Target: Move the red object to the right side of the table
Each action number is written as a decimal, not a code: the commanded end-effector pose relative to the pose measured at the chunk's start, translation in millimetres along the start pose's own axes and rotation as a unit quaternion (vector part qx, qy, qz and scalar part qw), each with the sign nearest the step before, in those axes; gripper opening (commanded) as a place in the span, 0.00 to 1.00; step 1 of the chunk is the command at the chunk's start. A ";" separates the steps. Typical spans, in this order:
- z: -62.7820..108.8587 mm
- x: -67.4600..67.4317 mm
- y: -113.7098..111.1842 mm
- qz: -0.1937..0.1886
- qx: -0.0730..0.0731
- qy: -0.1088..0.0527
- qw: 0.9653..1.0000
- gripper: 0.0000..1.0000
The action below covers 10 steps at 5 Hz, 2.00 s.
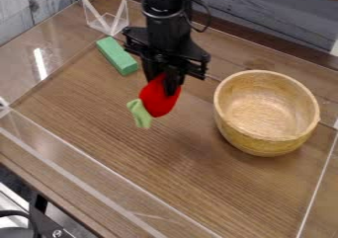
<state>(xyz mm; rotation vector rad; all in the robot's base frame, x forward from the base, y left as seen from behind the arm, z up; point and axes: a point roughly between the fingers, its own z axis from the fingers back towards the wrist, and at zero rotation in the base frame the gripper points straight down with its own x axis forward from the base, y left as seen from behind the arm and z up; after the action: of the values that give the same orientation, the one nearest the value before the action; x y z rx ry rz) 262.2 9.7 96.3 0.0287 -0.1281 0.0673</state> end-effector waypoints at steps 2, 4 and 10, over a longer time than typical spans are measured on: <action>-4.8 1.3 9.1 0.054 0.020 -0.017 0.998 0.00; -13.7 1.5 14.8 0.089 0.031 -0.013 0.995 0.00; -28.5 -37.3 -70.6 -0.063 -0.018 -0.001 0.998 0.00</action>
<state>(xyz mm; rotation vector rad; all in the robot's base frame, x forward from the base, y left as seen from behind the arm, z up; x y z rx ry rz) 230.4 -63.1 52.3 0.0047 -0.0902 -0.0668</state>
